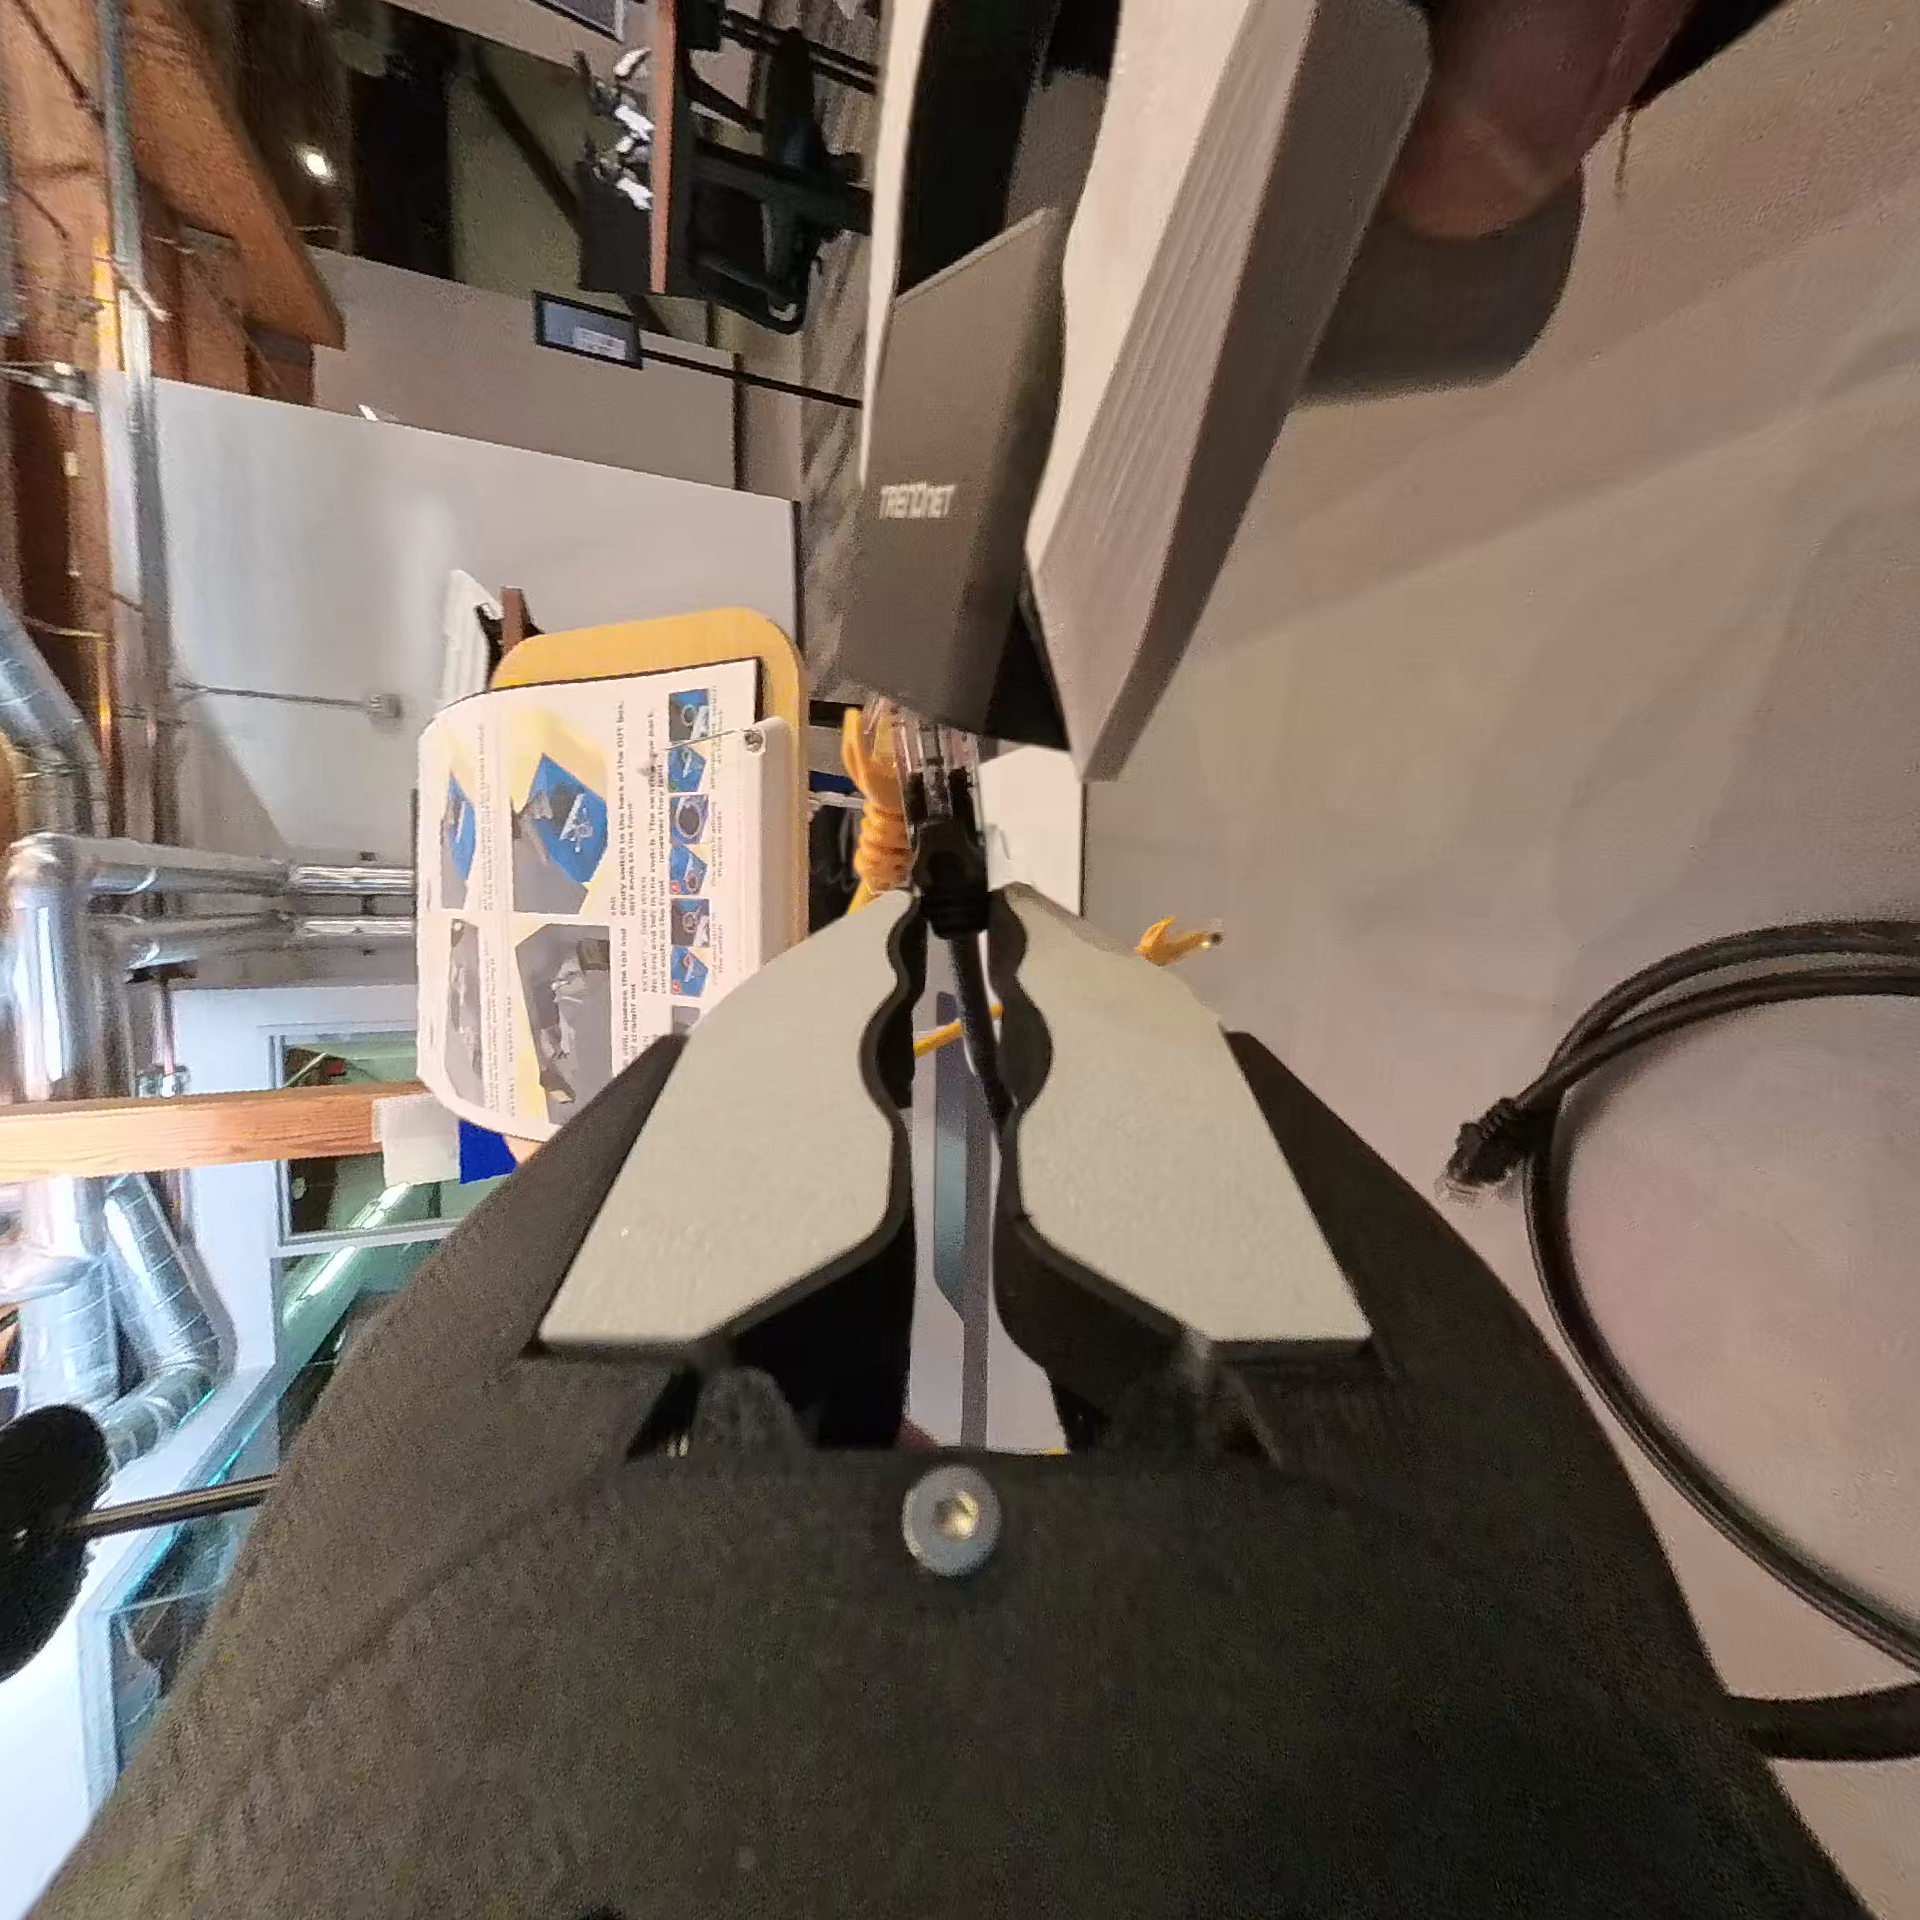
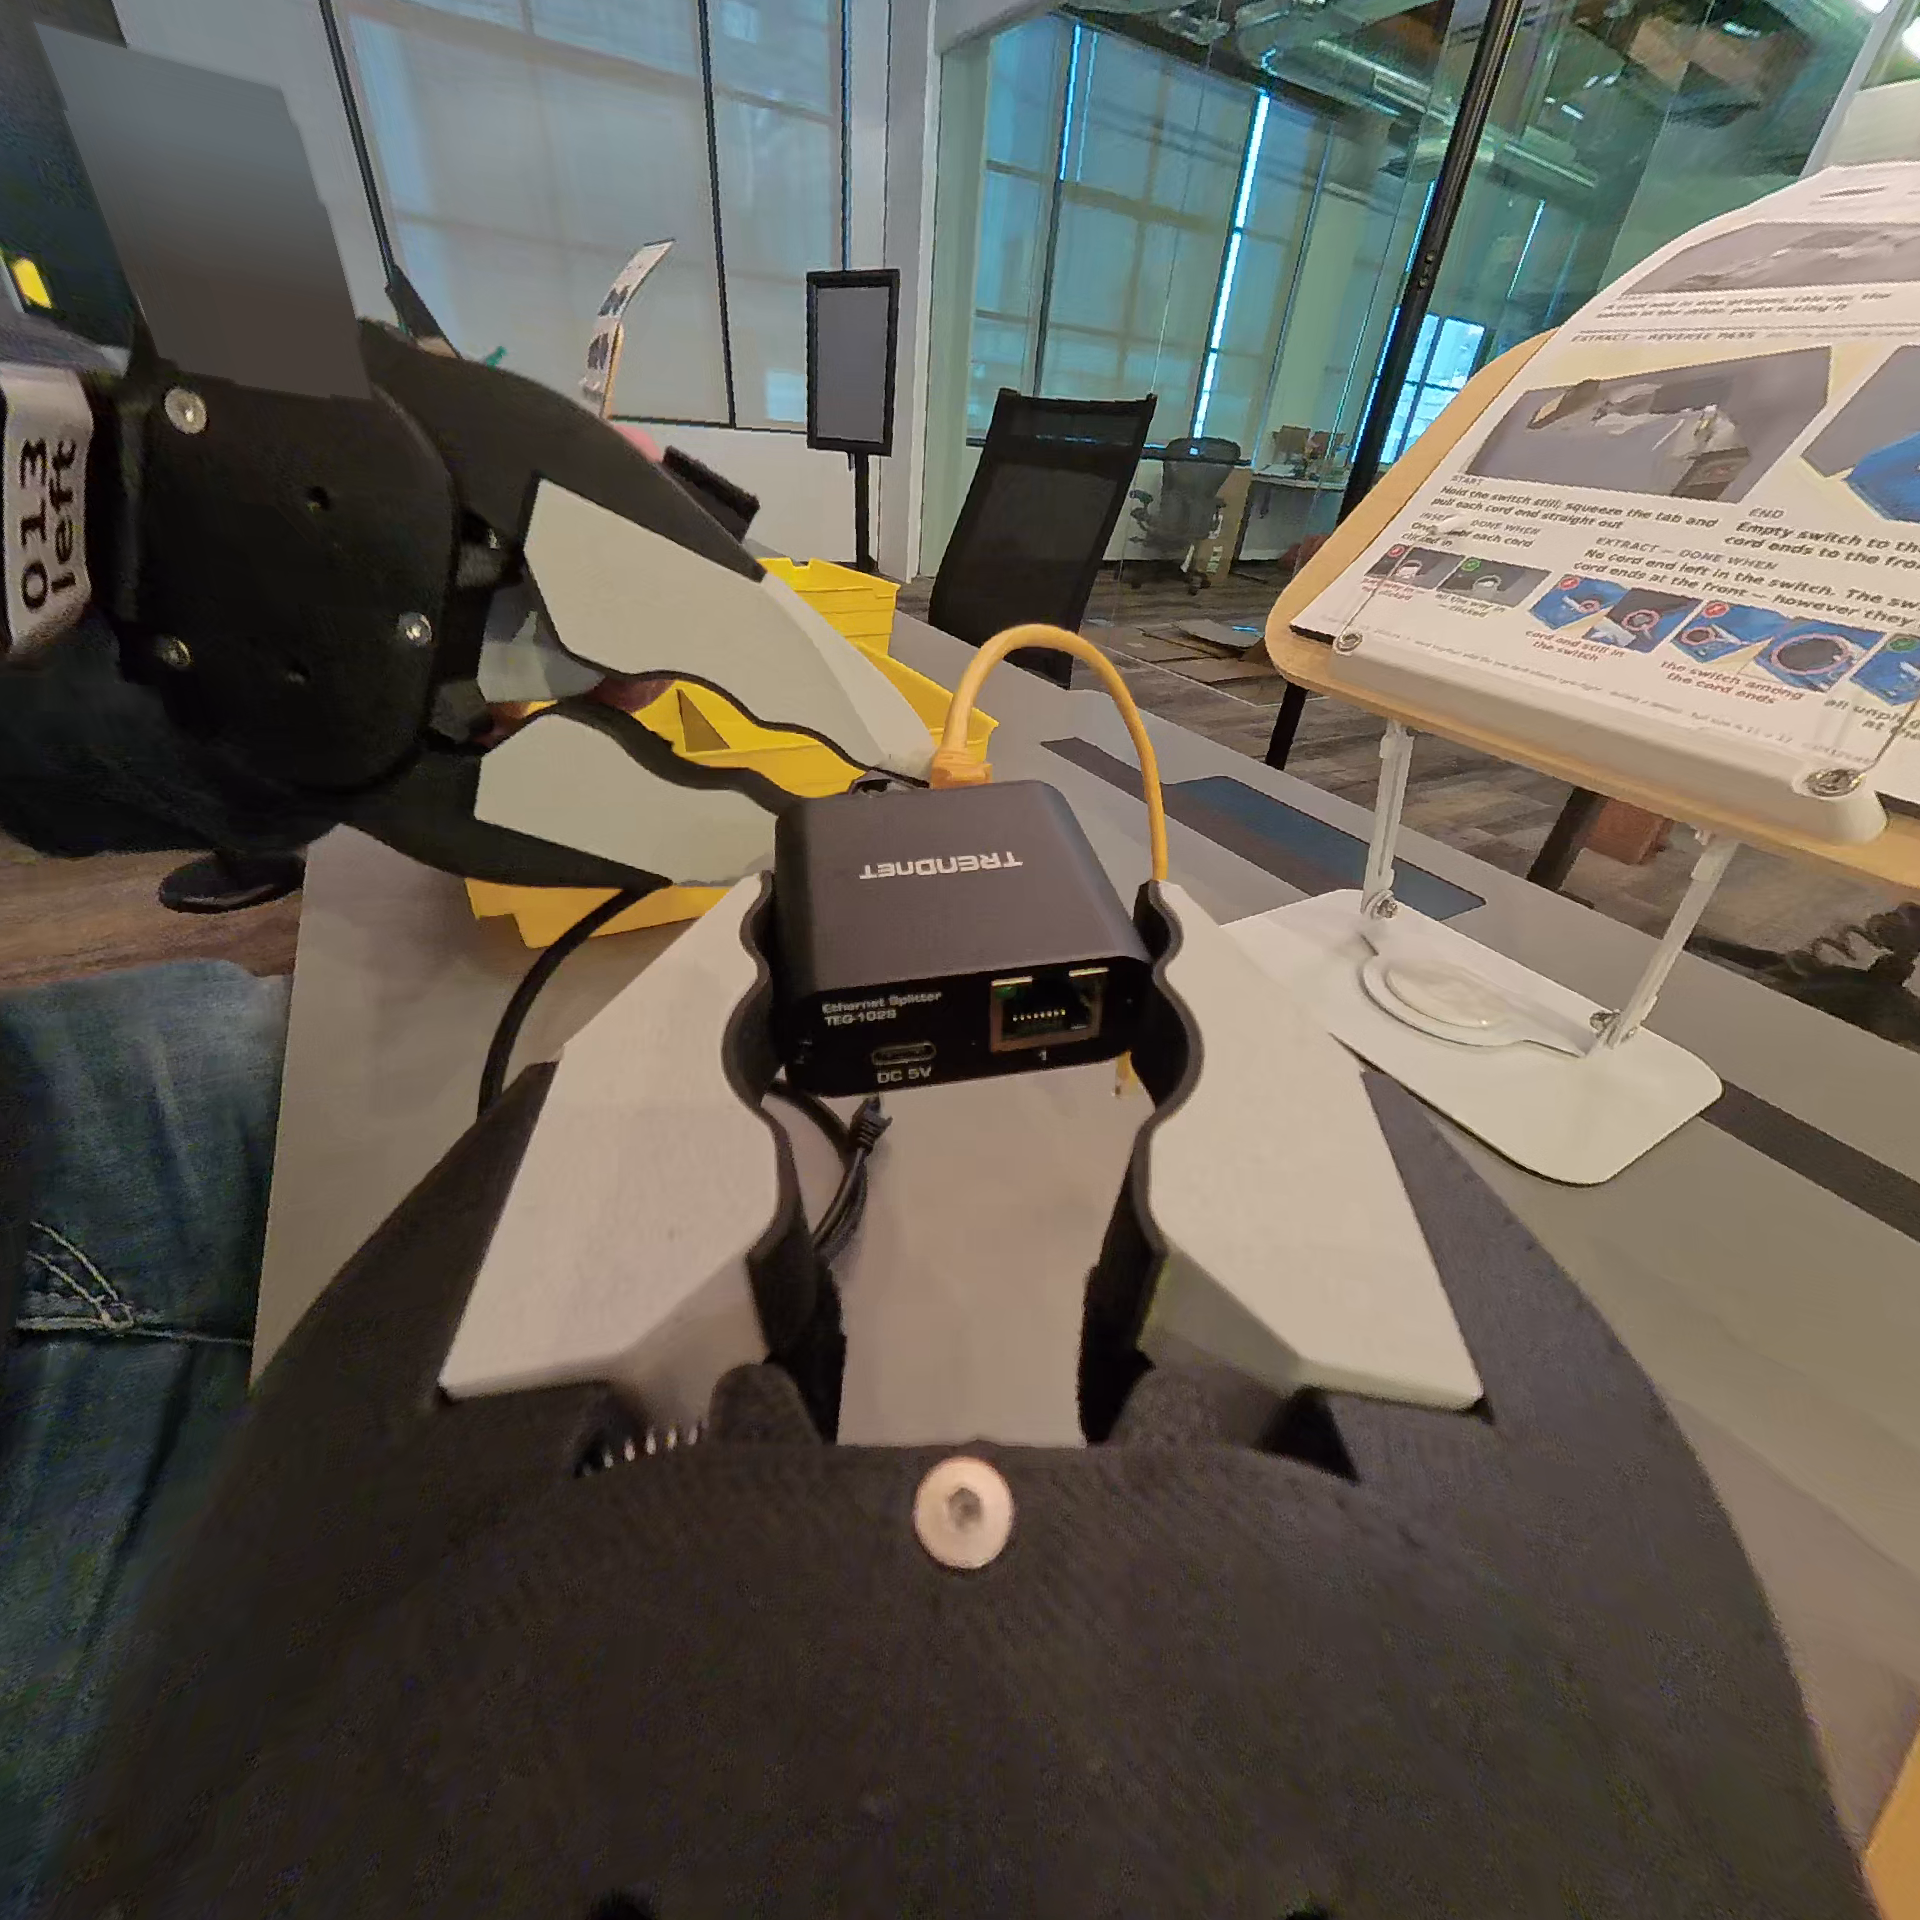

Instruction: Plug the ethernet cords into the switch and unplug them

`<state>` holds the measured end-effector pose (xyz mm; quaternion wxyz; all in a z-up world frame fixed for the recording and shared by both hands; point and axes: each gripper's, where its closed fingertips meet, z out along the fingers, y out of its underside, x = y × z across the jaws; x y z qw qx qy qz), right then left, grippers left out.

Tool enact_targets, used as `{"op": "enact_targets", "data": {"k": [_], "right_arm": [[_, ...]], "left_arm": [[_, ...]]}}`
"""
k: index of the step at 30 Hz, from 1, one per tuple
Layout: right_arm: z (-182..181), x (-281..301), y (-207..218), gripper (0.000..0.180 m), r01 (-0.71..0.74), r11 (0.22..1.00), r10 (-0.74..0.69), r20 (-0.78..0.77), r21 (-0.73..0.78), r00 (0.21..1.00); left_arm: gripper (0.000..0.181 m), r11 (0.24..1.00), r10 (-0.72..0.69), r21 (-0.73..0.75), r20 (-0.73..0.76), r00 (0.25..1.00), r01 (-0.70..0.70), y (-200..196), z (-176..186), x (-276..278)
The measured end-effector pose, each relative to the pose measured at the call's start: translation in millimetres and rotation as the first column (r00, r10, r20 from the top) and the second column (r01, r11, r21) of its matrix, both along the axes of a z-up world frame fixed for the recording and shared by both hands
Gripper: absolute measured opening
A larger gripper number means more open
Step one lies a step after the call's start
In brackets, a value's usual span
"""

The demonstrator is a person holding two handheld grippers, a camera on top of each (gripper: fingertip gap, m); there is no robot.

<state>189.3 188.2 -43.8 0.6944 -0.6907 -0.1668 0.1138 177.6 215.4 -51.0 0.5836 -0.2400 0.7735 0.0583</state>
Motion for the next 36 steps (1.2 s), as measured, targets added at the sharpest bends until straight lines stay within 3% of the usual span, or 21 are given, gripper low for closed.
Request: {"op": "enact_targets", "data": {"k": [1, 12, 18, 29, 32, 36], "right_arm": [[0.5, 0.0, 0.0, 0.067, -0.003, 1.000, 0.003, -0.011, 0.000, 1.000], [5.9, 2.4, -1.3, 0.067, -0.006, 1.000, 0.006, -0.069, 0.009, 0.998], [7.9, 0.8, -0.6, 0.067, -0.018, 1.000, 0.019, -0.099, 0.008, 0.995], [13.3, 2.5, -0.4, 0.067, -0.011, 1.000, 0.012, -0.152, 0.004, 0.988], [12.2, 2.1, 0.0, 0.066, -0.009, 1.000, 0.008, -0.148, -0.006, 0.989], [4.7, 2.7, 1.0, 0.067, -0.002, 1.000, -0.002, -0.115, -0.030, 0.993]], "left_arm": [[0.010, 1.000, 0.003, 0.007, 0.020, 1.000, -0.003, 0.1, 0.5, 0.4], [0.011, 0.999, 0.011, 0.038, 0.231, 0.973, -0.021, -2.6, 6.5, 6.9], [0.022, 1.000, 0.017, 0.009, 0.276, 0.961, -0.020, -3.8, 4.2, 6.0], [0.010, 0.996, 0.087, -0.038, 0.392, 0.916, -0.079, -0.7, 17.7, 8.6], [0.010, 0.995, 0.094, -0.056, 0.366, 0.926, -0.079, -0.5, 15.6, 7.3], [0.011, 0.998, 0.051, -0.042, 0.194, 0.980, -0.043, 0.2, 5.2, 4.7]]}}
